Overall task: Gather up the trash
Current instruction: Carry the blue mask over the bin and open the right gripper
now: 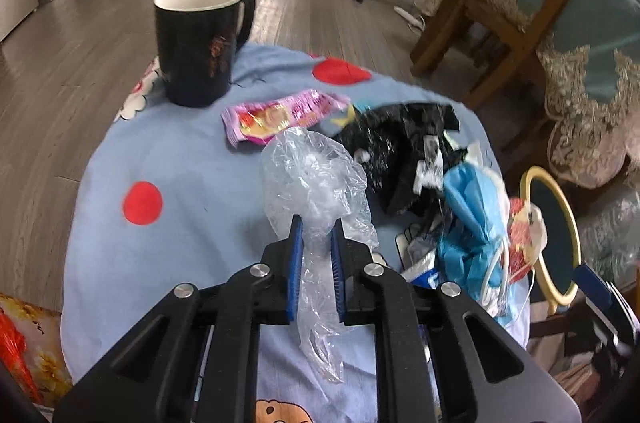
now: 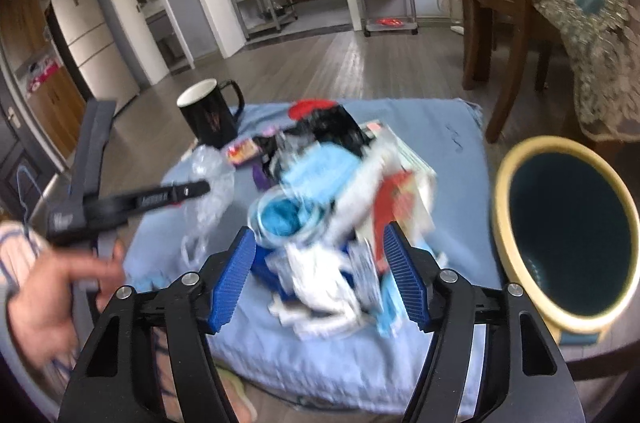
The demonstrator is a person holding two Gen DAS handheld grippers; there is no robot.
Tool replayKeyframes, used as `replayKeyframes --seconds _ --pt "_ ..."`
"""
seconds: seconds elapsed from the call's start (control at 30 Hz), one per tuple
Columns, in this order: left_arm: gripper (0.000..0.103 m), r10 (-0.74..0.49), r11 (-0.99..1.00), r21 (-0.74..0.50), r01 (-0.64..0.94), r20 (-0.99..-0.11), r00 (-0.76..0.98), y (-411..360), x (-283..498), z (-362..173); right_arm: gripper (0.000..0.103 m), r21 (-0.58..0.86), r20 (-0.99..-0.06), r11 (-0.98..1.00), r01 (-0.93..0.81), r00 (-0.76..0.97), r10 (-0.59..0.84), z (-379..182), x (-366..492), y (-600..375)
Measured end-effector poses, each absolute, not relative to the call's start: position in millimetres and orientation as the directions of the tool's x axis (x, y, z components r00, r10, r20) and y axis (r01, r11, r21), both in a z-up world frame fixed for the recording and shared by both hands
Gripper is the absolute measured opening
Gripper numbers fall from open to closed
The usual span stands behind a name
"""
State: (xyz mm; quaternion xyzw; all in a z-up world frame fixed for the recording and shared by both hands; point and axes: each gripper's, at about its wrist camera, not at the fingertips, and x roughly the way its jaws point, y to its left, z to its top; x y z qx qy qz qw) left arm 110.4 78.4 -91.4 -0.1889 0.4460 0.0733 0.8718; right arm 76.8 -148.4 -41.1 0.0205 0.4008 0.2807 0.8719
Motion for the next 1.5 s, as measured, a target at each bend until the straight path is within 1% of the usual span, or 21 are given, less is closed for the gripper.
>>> replayKeyframes --seconds 0.13,0.23,0.5,0.53,0.57,0.6,0.63,0.67,0.77,0.93,1.13,1.5 --pt "0.012 -0.035 0.911 -0.276 -0.307 -0.792 0.609 84 113 -87 0.068 0.267 -0.714 0.844 -0.466 0.493 0.498 -40 109 -122" --pt "0.012 -0.025 0.915 -0.268 -0.302 -0.784 0.620 84 114 -84 0.068 0.233 -0.754 0.856 -0.461 0.470 0.458 -47 128 -100" --pt "0.013 -0.027 0.916 -0.272 -0.296 -0.777 0.629 84 116 -84 0.068 0.070 -0.861 0.873 -0.483 0.413 0.297 -78 151 -57" --pt "0.013 -0.028 0.916 -0.273 -0.295 -0.776 0.630 84 116 -84 0.064 0.059 -0.867 0.874 -0.483 0.409 0.285 -80 152 -57" --pt "0.013 -0.029 0.917 -0.273 -0.292 -0.775 0.632 84 116 -83 0.057 0.050 -0.871 0.875 -0.481 0.408 0.274 -83 152 -57" --pt "0.013 -0.029 0.917 -0.273 -0.291 -0.773 0.633 84 116 -83 0.052 0.054 -0.872 0.876 -0.479 0.404 0.275 -84 154 -56" --pt "0.013 -0.031 0.917 -0.274 -0.289 -0.772 0.635 83 115 -83 0.038 0.062 -0.871 0.876 -0.478 0.403 0.281 -84 154 -57" --pt "0.013 -0.032 0.917 -0.276 -0.288 -0.770 0.637 83 116 -82 0.027 0.067 -0.868 0.877 -0.476 0.406 0.287 -83 153 -58" --pt "0.013 -0.033 0.917 -0.277 -0.287 -0.770 0.638 83 116 -81 0.012 0.101 -0.848 0.883 -0.459 0.424 0.318 -73 152 -66" --pt "0.013 -0.036 0.918 -0.283 -0.279 -0.758 0.652 81 116 -76 0.010 0.197 -0.801 0.879 -0.434 0.446 0.400 -53 151 -84" --pt "0.012 -0.028 0.926 -0.275 -0.260 -0.734 0.678 75 115 -63 0.010 0.368 -0.720 0.842 -0.394 0.453 0.526 -23 152 -115" --pt "0.012 -0.082 0.935 -0.311 -0.170 -0.655 0.751 54 113 -24 0.010 0.501 -0.616 0.797 -0.337 0.508 0.602 8 134 -195"
